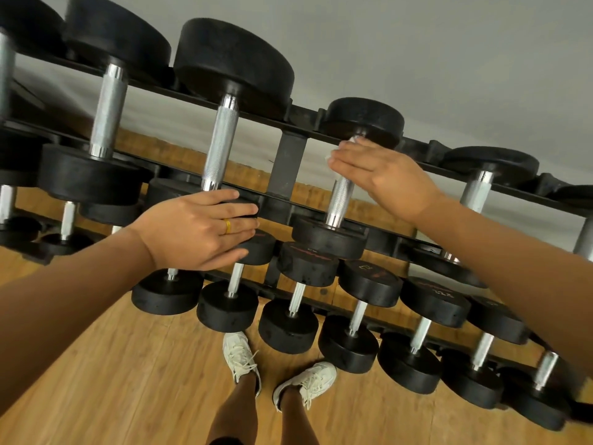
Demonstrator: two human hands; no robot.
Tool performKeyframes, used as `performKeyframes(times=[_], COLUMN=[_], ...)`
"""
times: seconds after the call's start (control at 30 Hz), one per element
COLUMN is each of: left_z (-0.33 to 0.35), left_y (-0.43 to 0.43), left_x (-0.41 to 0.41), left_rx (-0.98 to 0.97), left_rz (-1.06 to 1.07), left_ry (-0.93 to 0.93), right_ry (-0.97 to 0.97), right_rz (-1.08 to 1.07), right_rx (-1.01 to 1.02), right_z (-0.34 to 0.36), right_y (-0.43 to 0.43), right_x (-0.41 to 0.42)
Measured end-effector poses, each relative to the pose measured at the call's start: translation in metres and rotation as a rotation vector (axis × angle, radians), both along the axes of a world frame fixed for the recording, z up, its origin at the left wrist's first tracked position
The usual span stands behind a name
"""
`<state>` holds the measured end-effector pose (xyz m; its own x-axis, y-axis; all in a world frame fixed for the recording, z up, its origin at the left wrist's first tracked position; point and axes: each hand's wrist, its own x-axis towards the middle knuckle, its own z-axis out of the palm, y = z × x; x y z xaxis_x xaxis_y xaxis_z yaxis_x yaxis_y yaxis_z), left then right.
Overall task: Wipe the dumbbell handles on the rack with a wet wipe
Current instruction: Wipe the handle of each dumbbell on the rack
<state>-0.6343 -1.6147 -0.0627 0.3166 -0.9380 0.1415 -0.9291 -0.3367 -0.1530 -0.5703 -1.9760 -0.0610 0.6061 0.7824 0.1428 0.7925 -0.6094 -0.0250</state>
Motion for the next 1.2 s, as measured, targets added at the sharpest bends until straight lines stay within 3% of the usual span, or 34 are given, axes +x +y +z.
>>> performKeyframes(times=[0.2, 0.4, 0.53, 1.07, 1.2], left_z=[-0.001, -0.002, -0.002, -0.006, -0.007], left_y=[0.001, 0.002, 0.0, -0.002, -0.003], left_x=[0.0, 0.001, 0.0, -0.001, -0.001], left_rx=[-0.005, -0.003, 0.002, -0.045, -0.053], left_rz=[0.009, 0.01, 0.007, 0.03, 0.03], left_ry=[0.003, -0.002, -0.018, -0.013, -0.007], right_ry=[-0.028, 0.016, 0.053, 0.124, 0.187], right_rz=[0.15, 0.011, 0.042, -0.097, 0.001], right_rx=[-0.16, -0.338, -0.471, -0.529, -0.581], right_z=[0.017, 0.015, 0.013, 0.04, 0.029], right_y=[-0.008, 0.002, 0.002, 0.016, 0.025], right_x=[0.024, 0.001, -0.012, -0.006, -0.026])
